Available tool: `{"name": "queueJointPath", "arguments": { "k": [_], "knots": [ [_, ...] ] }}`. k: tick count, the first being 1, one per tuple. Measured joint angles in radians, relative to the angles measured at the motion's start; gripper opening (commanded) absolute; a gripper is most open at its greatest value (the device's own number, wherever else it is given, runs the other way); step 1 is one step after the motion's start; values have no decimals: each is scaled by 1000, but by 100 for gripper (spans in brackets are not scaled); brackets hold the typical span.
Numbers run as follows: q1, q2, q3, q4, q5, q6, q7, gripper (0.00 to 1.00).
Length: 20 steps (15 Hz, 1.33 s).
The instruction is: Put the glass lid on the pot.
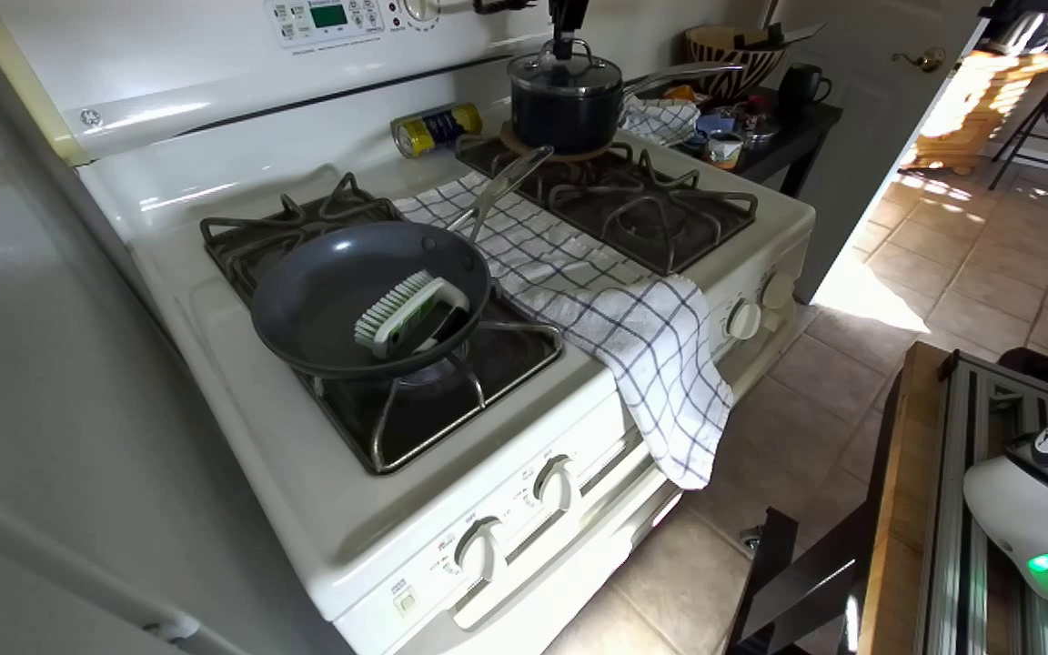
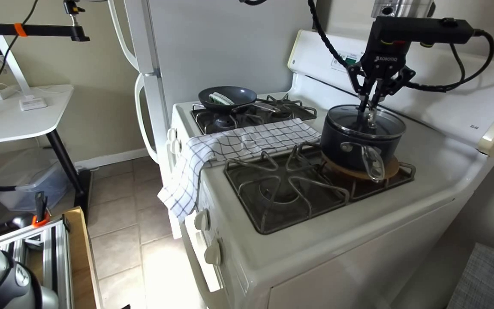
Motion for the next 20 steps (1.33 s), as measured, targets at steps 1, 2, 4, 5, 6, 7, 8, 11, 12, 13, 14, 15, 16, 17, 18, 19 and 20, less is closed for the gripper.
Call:
{"name": "queueJointPath", "arguments": {
  "k": [1, 2, 4, 5, 6, 7, 8, 11, 12, 13, 14, 15, 16, 17, 18, 19, 20],
  "knots": [
    [0, -2, -2, -4, -2, 0, 0, 5],
    [0, -5, -4, -8, -6, 0, 0, 5],
    [0, -9, -7, -16, -13, 0, 0, 5],
    [0, -12, -8, -20, -15, 0, 0, 5],
    [1, -14, -8, -23, -16, 0, 0, 5],
    [2, -16, -8, -25, -18, 0, 0, 5],
    [3, -16, -8, -26, -21, 0, 0, 5],
    [11, -19, -8, -32, -30, 1, 0, 5],
    [14, -19, -8, -34, -32, 1, 0, 5],
    [17, -19, -8, -35, -33, 2, 0, 5],
    [19, -19, -8, -38, -34, 6, 0, 5],
    [21, -19, -9, -42, -34, 9, 0, 5],
    [21, -19, -10, -47, -37, 13, 0, 5],
    [21, -20, -11, -49, -37, 17, 0, 5],
    [21, -20, -11, -50, -37, 18, 1, 5],
    [21, -21, -11, -50, -37, 18, 1, 44],
    [21, -21, -11, -51, -37, 18, 3, 44]
  ]
}}
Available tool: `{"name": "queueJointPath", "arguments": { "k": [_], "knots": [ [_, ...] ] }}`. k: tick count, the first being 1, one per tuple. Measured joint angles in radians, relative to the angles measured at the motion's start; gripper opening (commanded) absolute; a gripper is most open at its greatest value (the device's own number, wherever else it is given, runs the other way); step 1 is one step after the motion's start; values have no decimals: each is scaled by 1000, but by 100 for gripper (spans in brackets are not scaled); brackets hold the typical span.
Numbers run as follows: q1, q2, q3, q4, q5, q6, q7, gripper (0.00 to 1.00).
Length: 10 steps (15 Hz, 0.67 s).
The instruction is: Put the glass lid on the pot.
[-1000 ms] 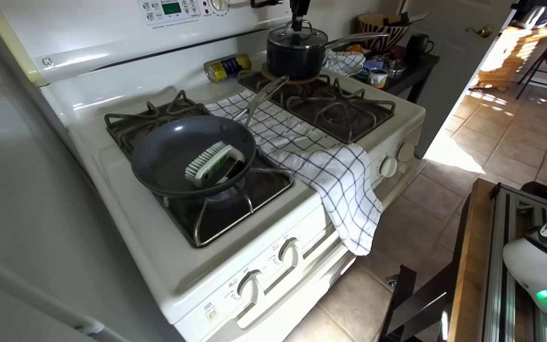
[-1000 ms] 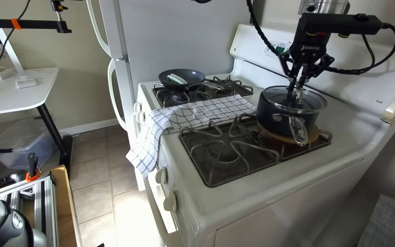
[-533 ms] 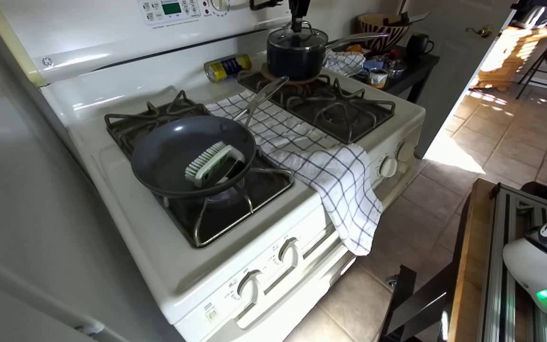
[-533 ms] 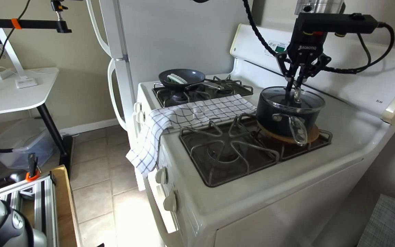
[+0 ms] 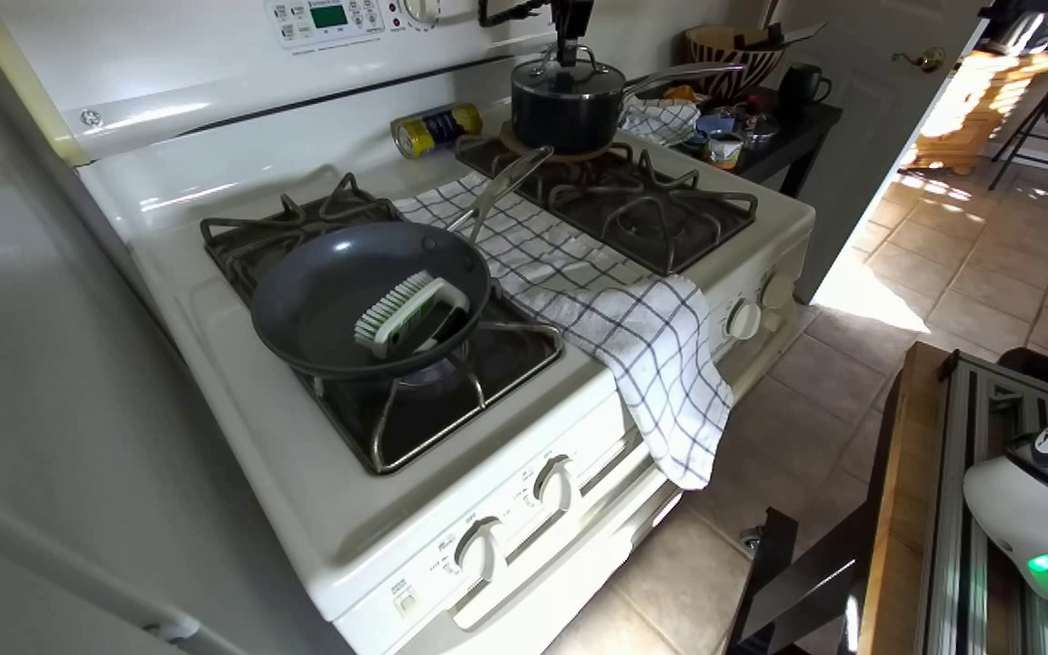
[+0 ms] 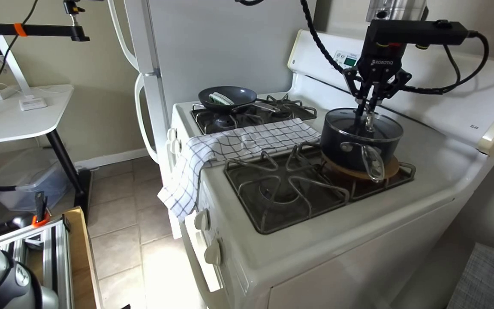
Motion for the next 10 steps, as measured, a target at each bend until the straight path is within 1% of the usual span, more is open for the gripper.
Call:
{"name": "queueJointPath", "arguments": {
  "k": [3, 4, 7, 8, 9, 10],
  "knots": [
    [0, -3, 0, -4, -1, 0, 1, 65],
    [2, -7, 0, -6, -3, 0, 1, 73],
    [16, -49, 0, -31, -26, 17, 1, 95],
    [26, -76, 0, -52, -37, 33, 1, 99],
    [40, -110, 2, -83, -54, 53, -3, 100],
    [57, -148, 4, -120, -81, 75, -19, 93]
  ]
}}
